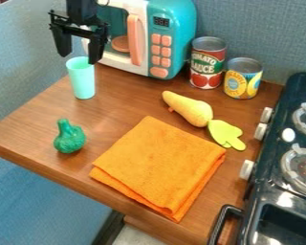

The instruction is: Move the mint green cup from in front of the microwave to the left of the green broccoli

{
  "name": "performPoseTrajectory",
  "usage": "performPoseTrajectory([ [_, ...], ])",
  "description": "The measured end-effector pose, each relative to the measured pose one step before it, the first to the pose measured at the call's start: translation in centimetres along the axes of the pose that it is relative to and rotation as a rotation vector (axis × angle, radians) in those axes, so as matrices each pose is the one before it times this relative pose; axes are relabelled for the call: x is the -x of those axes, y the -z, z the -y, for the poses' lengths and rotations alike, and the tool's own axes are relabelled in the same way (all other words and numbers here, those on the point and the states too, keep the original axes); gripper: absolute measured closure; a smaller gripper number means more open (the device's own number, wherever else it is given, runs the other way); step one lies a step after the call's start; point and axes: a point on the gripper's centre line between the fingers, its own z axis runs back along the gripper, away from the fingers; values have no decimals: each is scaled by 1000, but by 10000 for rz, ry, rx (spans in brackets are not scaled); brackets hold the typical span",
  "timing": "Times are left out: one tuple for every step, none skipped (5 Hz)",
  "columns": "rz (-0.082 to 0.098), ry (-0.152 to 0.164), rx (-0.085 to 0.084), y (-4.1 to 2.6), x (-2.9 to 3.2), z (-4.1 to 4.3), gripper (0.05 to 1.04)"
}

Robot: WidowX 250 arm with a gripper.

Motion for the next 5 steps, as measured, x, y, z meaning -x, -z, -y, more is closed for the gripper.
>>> performPoseTrajectory([
  [-576, 24, 60, 2151, 249, 268, 74],
  [11, 0, -1030, 182, -230, -1242, 74],
  [125, 122, -667, -182, -610, 529, 74],
  [172, -74, -247, -447, -455, 81, 74],
  [-102, -58, 160, 971, -600, 402, 74],
])
